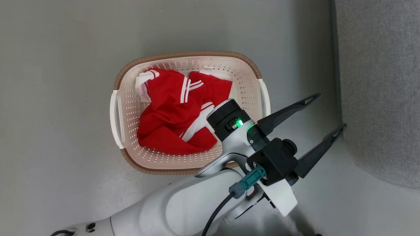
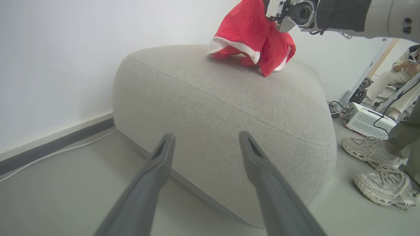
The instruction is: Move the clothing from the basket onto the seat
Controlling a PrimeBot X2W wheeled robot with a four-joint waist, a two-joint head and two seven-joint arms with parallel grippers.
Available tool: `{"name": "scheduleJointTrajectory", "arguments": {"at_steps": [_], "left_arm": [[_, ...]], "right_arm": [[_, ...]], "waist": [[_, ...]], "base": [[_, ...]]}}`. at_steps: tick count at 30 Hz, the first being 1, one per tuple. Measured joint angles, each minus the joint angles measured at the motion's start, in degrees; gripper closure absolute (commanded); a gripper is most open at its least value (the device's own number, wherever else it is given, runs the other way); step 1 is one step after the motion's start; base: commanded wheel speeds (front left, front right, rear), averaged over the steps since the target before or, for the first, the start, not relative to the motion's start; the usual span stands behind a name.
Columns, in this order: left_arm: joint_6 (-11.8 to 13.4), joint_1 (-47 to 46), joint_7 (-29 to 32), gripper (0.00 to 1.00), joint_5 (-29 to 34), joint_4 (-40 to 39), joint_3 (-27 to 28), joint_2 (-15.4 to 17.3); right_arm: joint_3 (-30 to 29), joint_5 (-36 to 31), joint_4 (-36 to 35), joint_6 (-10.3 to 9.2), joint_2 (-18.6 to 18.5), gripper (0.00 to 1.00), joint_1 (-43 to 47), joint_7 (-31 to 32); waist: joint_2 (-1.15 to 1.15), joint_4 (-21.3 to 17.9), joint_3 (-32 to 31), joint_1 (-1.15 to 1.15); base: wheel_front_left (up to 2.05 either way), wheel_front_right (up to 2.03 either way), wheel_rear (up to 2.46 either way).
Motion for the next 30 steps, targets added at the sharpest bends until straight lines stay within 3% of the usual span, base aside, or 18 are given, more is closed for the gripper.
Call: {"name": "scheduleJointTrajectory", "arguments": {"at_steps": [4, 5, 6, 7, 8, 21, 30], "left_arm": [[-0.01, 0.90, 0.00, 0.00, 0.00, -0.02, 0.55, 0.00], [-0.02, 0.92, 0.00, 0.00, 0.00, -0.09, 0.75, -0.03], [-0.02, 0.93, 0.00, 0.00, 0.00, -0.11, 0.94, -0.04], [-0.03, 0.97, 0.00, 0.00, 0.00, -0.14, 1.13, -0.05], [-0.08, 1.02, 0.00, 0.00, 0.00, -0.27, 1.32, -0.02], [-1.21, 5.92, 0.00, 0.00, -0.08, -0.53, 4.57, -0.10], [-1.59, 12.88, 0.00, 0.00, 0.23, 0.11, 9.92, -0.25]], "right_arm": [[3.86, 2.81, 0.41, 0.01, 1.52, 0.98, 3.69, 0.00], [4.33, 3.91, 0.73, 0.01, 1.78, 0.87, 4.78, 0.00], [5.22, 4.68, 0.78, 0.01, 1.88, 0.64, 5.97, 0.00], [6.21, 5.04, 0.82, 0.01, 2.03, 0.50, 7.23, 0.00], [6.61, 5.93, 1.08, 0.01, 2.45, 0.00, 8.23, 0.00], [8.94, 8.87, -7.35, 0.01, 4.02, 0.00, 21.30, 0.00], [9.26, 8.06, -15.13, 0.01, 8.18, 0.00, 30.71, 0.01]], "waist": [[0.00, 0.41, -0.69, 0.00], [0.00, 0.47, -0.95, 0.00], [0.00, 0.50, -1.23, 0.00], [0.00, 0.51, -1.56, 0.00], [0.00, 0.52, -1.92, 0.00], [0.00, 0.59, -8.81, 0.00], [0.00, 1.82, -15.36, 0.00]], "base": [[0.00, 0.00, 0.00], [0.00, 0.00, 0.00], [0.00, 0.00, 0.00], [0.00, 0.00, 0.00], [0.00, 0.00, 0.00], [0.00, 0.00, 0.00], [0.00, 0.00, 0.00]]}}
